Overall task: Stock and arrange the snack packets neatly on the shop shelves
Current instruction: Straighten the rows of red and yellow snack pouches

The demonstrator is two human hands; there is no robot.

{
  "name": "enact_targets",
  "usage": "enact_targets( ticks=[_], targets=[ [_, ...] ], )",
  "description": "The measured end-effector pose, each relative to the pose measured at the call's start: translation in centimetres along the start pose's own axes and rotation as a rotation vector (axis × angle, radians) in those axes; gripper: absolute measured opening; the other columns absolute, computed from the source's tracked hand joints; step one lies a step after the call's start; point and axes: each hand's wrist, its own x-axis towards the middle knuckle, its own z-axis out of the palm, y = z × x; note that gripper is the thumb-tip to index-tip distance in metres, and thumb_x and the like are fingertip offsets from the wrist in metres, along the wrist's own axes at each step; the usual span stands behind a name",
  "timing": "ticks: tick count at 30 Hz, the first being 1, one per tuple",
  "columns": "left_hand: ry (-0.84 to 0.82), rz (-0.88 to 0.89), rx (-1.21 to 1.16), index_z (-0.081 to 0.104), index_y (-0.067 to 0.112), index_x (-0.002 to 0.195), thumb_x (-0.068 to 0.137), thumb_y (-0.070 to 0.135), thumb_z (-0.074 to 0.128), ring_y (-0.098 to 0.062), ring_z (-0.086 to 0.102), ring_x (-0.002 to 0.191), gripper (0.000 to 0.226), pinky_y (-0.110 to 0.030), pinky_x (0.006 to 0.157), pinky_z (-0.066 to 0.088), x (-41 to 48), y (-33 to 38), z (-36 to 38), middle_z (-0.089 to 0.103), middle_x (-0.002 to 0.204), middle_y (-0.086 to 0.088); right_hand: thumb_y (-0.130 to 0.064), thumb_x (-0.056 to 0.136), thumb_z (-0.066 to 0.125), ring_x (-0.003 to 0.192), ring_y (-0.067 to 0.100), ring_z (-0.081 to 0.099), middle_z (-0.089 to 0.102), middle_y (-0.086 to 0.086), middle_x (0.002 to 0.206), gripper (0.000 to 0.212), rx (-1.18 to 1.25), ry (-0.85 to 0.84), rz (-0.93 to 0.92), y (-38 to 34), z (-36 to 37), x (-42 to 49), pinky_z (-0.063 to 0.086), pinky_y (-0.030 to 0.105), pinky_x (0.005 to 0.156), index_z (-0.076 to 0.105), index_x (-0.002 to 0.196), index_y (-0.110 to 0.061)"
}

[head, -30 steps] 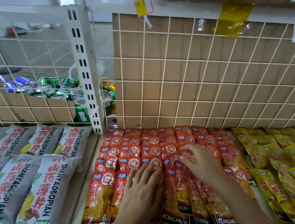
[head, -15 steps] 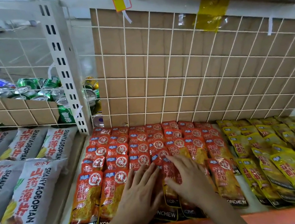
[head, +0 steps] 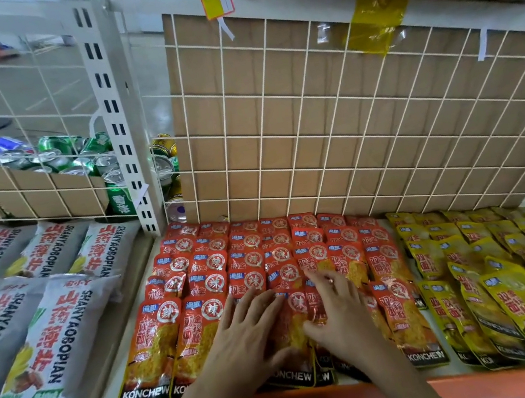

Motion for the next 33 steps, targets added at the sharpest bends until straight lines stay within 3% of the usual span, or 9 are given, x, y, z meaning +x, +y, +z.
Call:
enact_targets(
  ticks=[6, 10, 15, 19, 24, 28, 31, 33],
  targets=[
    [0.044, 0.055, 0.016, 0.036, 0.031, 0.141, 0.094, 0.064, 0.015, -0.018, 0.04, 0.133, 0.061, -0.045, 0.103, 0.018, -0.2, -0.1, -0.1, 0.044, 0.143, 0.009, -0.047, 0.086, 0.053, 0.14, 0.018, 0.009, 0.012, -0.006, 0.15, 0.065, 0.004, -0.006, -0.026, 0.7, -0.4, -0.3, 0.009, 0.04, 0.115, 0.023, 0.141, -0.035],
    [0.013, 0.065, 0.041, 0.03, 0.032, 0.144, 0.094, 0.063, 0.014, -0.018, 0.039, 0.134, 0.061, -0.047, 0.104, 0.016, -0.4, 0.1, 0.0, 0.042, 0.145, 0.011, -0.045, 0.089, 0.049, 0.14, 0.015, 0.009, 0.015, -0.008, 0.15, 0.063, -0.011, 0.001, -0.051, 0.9, -0.3, -0.4, 0.005, 0.038, 0.115, 0.019, 0.143, -0.032],
    [0.013, 0.036, 0.022, 0.038, 0.03, 0.14, 0.093, 0.066, 0.018, -0.02, 0.037, 0.135, 0.062, -0.047, 0.106, 0.015, -0.4, 0.9, -0.1, 0.05, 0.138, 0.008, -0.039, 0.091, 0.047, 0.141, 0.013, 0.007, 0.015, -0.009, 0.151, 0.061, 0.002, 0.006, -0.079, 1.0, -0.2, -0.3, 0.001, 0.04, 0.116, 0.019, 0.145, -0.031],
    [-0.003, 0.022, 0.003, 0.04, 0.028, 0.14, 0.082, 0.082, 0.023, -0.018, 0.029, 0.136, 0.082, -0.045, 0.106, 0.01, -0.8, 1.7, -0.3, 0.046, 0.142, 0.005, -0.038, 0.093, 0.046, 0.142, 0.012, 0.007, 0.015, -0.01, 0.152, 0.057, 0.035, 0.007, -0.094, 1.6, -0.3, -0.4, 0.002, 0.038, 0.117, 0.022, 0.144, -0.031],
    [-0.099, 0.015, 0.027, 0.045, 0.022, 0.138, 0.069, 0.093, 0.02, -0.018, 0.045, 0.13, 0.102, -0.045, 0.105, 0.012, -0.9, 2.2, -0.9, 0.052, 0.137, 0.004, -0.031, 0.095, 0.046, 0.139, 0.011, 0.016, 0.024, -0.008, 0.15, 0.048, 0.143, 0.056, -0.109, 2.3, -0.4, -0.3, 0.013, 0.035, 0.117, 0.032, 0.141, -0.028],
    [-0.131, -0.007, 0.043, 0.05, 0.017, 0.135, 0.063, 0.096, 0.014, -0.017, 0.046, 0.128, 0.112, -0.045, 0.102, 0.016, -0.7, 2.7, -1.6, 0.054, 0.135, 0.003, -0.033, 0.094, 0.047, 0.139, 0.01, 0.02, 0.027, -0.009, 0.148, 0.047, 0.145, 0.056, -0.135, 2.7, -0.5, -0.3, 0.016, 0.034, 0.115, 0.034, 0.139, -0.029],
    [-0.094, -0.02, 0.022, 0.047, 0.018, 0.137, 0.075, 0.087, 0.017, -0.016, 0.045, 0.129, 0.097, -0.042, 0.107, 0.011, -1.1, 3.1, -1.8, 0.055, 0.134, 0.003, -0.033, 0.094, 0.049, 0.136, 0.01, 0.025, 0.032, -0.009, 0.145, 0.046, 0.182, 0.08, -0.151, 2.9, -0.6, -0.4, 0.021, 0.032, 0.113, 0.038, 0.137, -0.028],
    [-0.03, 0.006, -0.091, 0.038, 0.019, 0.143, 0.087, 0.072, 0.024, -0.015, 0.034, 0.136, 0.078, -0.037, 0.112, 0.002, -1.4, 3.2, -2.0, 0.047, 0.142, 0.002, -0.032, 0.093, 0.051, 0.134, 0.009, 0.029, 0.037, -0.009, 0.142, 0.043, 0.245, 0.103, -0.162, 3.2, -0.7, -0.5, 0.026, 0.031, 0.111, 0.042, 0.135, -0.028]
  ],
)
